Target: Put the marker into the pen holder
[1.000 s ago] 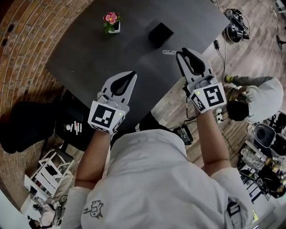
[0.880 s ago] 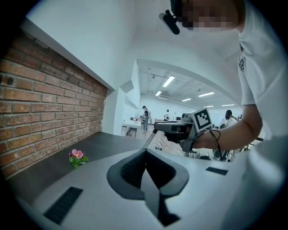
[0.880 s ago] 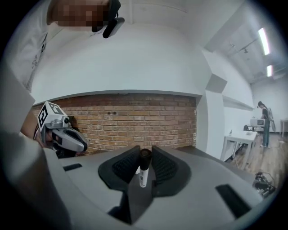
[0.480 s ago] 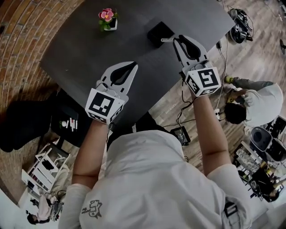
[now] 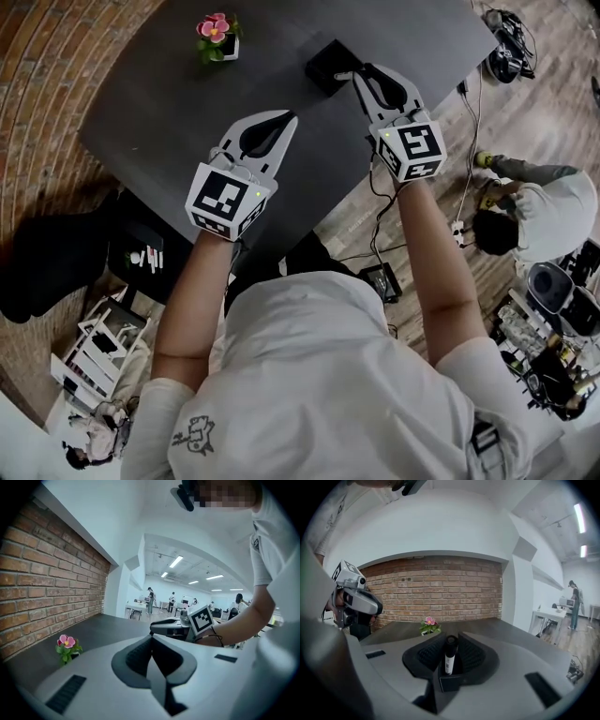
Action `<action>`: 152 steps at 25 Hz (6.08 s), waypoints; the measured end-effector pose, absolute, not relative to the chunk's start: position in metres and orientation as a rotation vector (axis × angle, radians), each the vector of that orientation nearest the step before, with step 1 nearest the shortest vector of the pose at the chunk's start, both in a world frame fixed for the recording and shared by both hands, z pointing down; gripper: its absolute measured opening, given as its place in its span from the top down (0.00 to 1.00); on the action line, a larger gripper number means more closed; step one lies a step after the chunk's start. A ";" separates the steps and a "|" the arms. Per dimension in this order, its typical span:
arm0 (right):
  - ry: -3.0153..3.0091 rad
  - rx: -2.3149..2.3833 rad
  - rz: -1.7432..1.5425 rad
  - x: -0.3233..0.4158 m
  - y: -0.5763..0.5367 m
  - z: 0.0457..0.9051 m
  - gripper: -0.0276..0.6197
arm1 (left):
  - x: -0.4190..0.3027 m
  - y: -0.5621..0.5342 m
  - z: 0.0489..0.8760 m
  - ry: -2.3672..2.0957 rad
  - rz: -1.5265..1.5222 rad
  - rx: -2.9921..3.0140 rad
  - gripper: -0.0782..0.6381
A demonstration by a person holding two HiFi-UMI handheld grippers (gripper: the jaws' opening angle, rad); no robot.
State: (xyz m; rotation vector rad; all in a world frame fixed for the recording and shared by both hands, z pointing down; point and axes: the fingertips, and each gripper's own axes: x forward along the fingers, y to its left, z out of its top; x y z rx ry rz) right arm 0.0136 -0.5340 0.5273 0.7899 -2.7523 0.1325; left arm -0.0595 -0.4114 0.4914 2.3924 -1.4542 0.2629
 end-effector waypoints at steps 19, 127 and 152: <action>-2.650 0.781 0.209 0.005 -0.523 0.578 0.73 | -0.069 -0.416 0.503 -1.480 0.268 2.346 0.88; -2.961 0.876 -0.168 0.014 0.101 0.290 0.95 | -0.078 0.108 0.304 -1.337 0.031 2.784 0.88; -2.935 0.919 -0.207 -0.017 0.146 0.290 0.95 | -0.107 0.151 0.301 -1.326 -0.006 2.792 0.88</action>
